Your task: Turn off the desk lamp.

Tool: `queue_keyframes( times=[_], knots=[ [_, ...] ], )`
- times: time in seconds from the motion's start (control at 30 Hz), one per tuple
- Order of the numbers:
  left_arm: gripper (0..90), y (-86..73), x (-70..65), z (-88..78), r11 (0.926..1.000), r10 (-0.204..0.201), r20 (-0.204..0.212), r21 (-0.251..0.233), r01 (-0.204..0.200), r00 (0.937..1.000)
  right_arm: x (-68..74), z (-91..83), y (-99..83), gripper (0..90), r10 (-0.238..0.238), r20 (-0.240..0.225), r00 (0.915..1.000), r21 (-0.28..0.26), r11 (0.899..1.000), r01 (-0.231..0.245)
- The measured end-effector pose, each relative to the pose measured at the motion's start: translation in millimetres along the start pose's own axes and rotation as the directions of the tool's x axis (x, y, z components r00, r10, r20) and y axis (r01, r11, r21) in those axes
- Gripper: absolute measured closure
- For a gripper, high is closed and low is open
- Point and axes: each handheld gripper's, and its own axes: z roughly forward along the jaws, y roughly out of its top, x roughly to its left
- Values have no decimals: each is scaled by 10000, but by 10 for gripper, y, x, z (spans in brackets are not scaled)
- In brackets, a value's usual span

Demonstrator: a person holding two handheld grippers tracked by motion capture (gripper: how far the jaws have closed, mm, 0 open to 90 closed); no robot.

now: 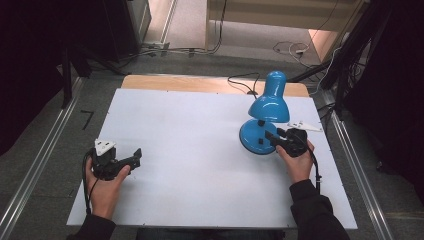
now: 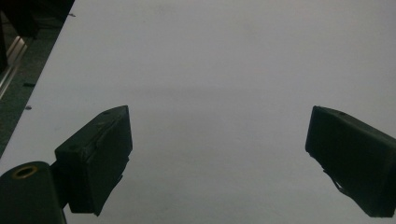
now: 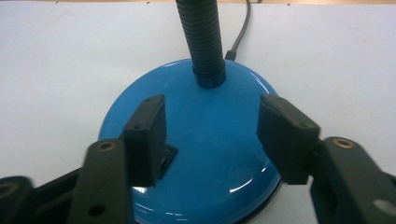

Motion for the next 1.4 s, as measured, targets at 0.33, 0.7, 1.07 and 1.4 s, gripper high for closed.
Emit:
queue_keyframes(
  times=[0.33, 0.7, 1.07, 1.4],
  knots=[
    [81, 0, 6, -4, 10000, -7, 13, 8, 7, 10000, -34, -14, -3, 271, 54, -2, 10000, 217, 9998, -54],
    [81, -1, 10, -2, 10000, -52, 35, -2, 52, 10000, -55, -71, -3, 237, 135, 109, 9998, 205, 9997, -137],
    [81, -4, 17, -6, 10000, -85, 21, 4, 85, 10000, -122, -133, -16, 231, 153, 344, 9993, 106, 9998, -157],
    [81, -5, 30, -20, 9999, -124, 39, -16, 124, 9999, -162, -225, -60, 231, 103, 579, 9983, 130, 9999, -111]
  ],
)
